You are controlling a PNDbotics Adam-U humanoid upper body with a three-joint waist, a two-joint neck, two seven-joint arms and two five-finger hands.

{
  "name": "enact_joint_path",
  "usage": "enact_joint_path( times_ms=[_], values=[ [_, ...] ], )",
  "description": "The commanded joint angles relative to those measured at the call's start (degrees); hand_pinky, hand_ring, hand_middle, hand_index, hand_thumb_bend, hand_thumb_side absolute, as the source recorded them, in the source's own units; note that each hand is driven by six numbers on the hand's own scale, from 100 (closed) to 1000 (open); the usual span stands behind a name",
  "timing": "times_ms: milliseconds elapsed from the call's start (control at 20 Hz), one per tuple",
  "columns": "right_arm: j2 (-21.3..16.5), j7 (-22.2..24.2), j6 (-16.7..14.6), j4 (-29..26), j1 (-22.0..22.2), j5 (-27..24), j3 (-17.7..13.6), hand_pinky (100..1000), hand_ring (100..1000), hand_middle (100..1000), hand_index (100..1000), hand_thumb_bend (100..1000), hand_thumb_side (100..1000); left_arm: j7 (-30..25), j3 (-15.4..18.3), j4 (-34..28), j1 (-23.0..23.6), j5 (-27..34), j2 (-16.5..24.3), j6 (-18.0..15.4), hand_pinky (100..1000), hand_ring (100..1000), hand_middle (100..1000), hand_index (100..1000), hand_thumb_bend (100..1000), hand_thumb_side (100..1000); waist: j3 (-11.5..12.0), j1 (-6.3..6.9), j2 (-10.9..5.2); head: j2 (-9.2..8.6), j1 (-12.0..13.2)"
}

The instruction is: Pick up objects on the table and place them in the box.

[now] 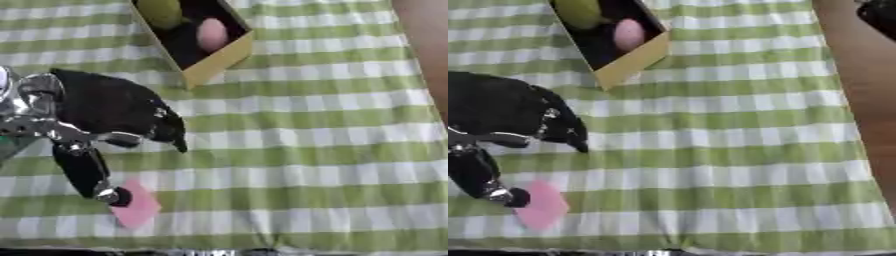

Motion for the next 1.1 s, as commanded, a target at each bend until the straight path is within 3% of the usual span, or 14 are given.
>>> enact_joint_path(
  times_ms=[50, 450, 1100],
  values=[
    [-0.84, 0.08, 0.04, -0.84, -0.38, -0.3, -0.4, 896, 823, 735, 867, 100, 573, -0.43, -0.21, 0.47, 0.04, 0.01, 1.94, -0.96, 874, 842, 809, 881, 540, 298, -0.03, 0.31, -1.62, 0.31, 0.13],
    [-0.86, 0.25, 0.25, -0.84, -0.24, -0.41, -0.31, 896, 823, 734, 867, 100, 571, -0.43, -2.0, 2.0, 2.74, 0.82, 4.52, -2.07, 873, 841, 810, 881, 573, 288, 0.08, 0.47, -1.7, 0.31, 0.04],
    [-0.56, 0.39, 0.57, -0.84, 0.22, -0.6, -0.33, 897, 823, 734, 868, 100, 572, -0.43, -0.01, -1.44, 6.82, 0.65, 7.33, -0.74, 868, 833, 796, 870, 652, 304, 0.61, 0.42, -1.76, 0.31, -0.15]
  ],
)
